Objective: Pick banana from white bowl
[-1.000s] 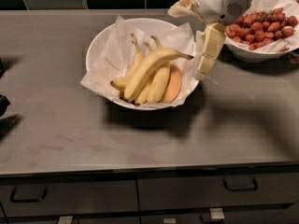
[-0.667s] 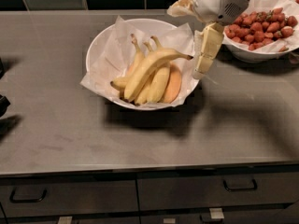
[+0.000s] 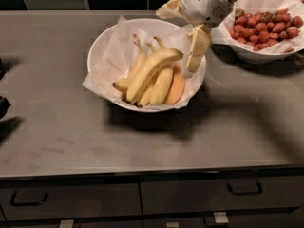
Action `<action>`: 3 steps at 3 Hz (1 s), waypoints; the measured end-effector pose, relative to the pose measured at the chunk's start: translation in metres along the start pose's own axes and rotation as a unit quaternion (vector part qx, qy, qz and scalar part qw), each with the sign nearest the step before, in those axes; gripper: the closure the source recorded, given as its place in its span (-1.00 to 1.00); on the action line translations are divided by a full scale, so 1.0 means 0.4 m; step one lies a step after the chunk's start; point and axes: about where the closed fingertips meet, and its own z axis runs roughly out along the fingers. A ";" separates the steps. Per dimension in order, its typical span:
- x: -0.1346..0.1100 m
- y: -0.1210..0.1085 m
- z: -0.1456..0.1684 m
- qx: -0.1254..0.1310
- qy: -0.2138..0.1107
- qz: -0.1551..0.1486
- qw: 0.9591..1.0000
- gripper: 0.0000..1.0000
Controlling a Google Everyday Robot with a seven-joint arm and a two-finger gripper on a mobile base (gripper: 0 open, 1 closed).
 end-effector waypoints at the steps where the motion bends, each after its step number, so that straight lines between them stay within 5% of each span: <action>1: -0.026 -0.049 0.052 -0.017 -0.022 -0.023 0.999 -1.00; 3: -0.024 -0.059 0.071 -0.012 -0.028 -0.014 0.999 -1.00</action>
Offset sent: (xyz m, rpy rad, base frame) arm 0.0151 0.0225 -0.0059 0.0240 0.0100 0.0604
